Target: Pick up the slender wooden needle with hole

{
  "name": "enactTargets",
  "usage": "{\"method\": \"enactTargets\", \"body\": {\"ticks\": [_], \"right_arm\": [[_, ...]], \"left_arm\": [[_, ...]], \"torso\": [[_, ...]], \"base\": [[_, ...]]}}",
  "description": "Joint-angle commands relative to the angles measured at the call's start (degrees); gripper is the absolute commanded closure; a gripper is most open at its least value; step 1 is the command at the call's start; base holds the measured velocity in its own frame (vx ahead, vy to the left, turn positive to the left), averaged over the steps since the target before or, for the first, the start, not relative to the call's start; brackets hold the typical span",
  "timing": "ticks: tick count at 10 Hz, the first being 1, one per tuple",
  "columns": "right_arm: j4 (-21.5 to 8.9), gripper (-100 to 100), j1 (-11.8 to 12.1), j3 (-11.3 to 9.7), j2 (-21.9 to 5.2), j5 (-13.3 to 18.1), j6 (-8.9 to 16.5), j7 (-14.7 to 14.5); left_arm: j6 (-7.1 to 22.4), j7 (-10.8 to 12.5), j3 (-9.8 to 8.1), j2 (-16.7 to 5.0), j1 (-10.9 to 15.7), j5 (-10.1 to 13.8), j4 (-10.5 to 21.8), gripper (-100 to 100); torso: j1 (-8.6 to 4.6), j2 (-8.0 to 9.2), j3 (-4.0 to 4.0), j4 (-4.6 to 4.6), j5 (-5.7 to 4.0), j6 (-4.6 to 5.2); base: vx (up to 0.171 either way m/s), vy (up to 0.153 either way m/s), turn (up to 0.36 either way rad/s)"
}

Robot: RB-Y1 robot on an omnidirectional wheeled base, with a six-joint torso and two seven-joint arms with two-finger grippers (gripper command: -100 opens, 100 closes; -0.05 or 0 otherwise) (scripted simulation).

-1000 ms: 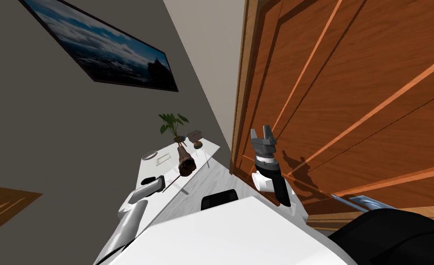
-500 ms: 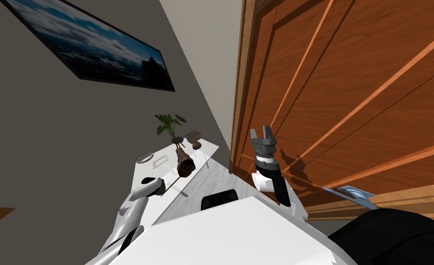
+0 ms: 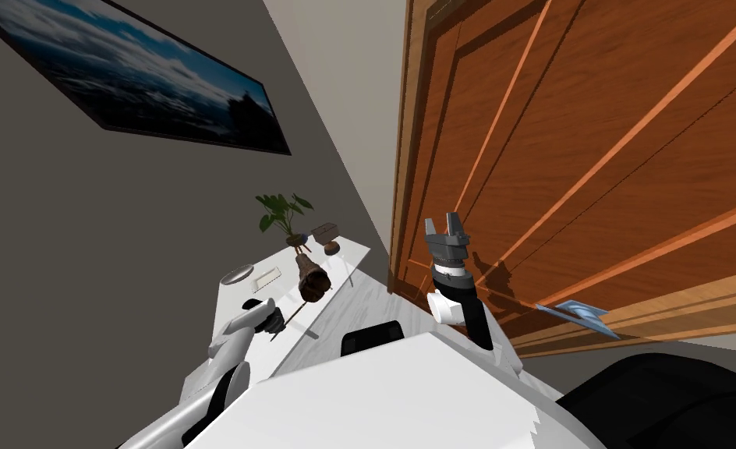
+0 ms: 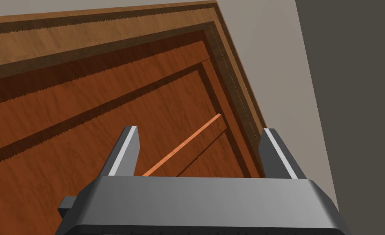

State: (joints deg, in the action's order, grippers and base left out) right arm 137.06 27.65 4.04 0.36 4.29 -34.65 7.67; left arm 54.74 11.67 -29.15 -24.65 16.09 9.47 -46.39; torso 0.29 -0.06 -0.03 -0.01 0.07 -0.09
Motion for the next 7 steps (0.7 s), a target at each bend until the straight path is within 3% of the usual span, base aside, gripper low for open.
{"method": "enactTargets", "body": {"ticks": [1,4,7], "right_arm": [[0.00,0,0.00,0.00,0.00,0.00,0.00,0.00],[0.00,0,0.00,0.00,0.00,0.00,0.00,0.00],[0.00,0,0.00,0.00,0.00,0.00,0.00,0.00]], "left_arm": [[2.18,1.50,-0.85,0.00,1.62,-0.04,2.86,-100],[4.55,3.41,-2.22,-0.24,4.22,0.16,7.47,-100],[5.52,4.26,-2.81,-0.34,5.32,0.23,9.82,-100]], "torso": [[0.00,0.00,0.00,0.00,0.00,0.00],[-0.02,-0.02,-0.01,0.00,-0.01,0.00],[-0.07,0.01,0.01,0.01,-0.02,0.01]], "base": [[0.000,0.059,-0.086],[0.013,0.062,-0.080],[0.004,0.042,-0.045]]}}
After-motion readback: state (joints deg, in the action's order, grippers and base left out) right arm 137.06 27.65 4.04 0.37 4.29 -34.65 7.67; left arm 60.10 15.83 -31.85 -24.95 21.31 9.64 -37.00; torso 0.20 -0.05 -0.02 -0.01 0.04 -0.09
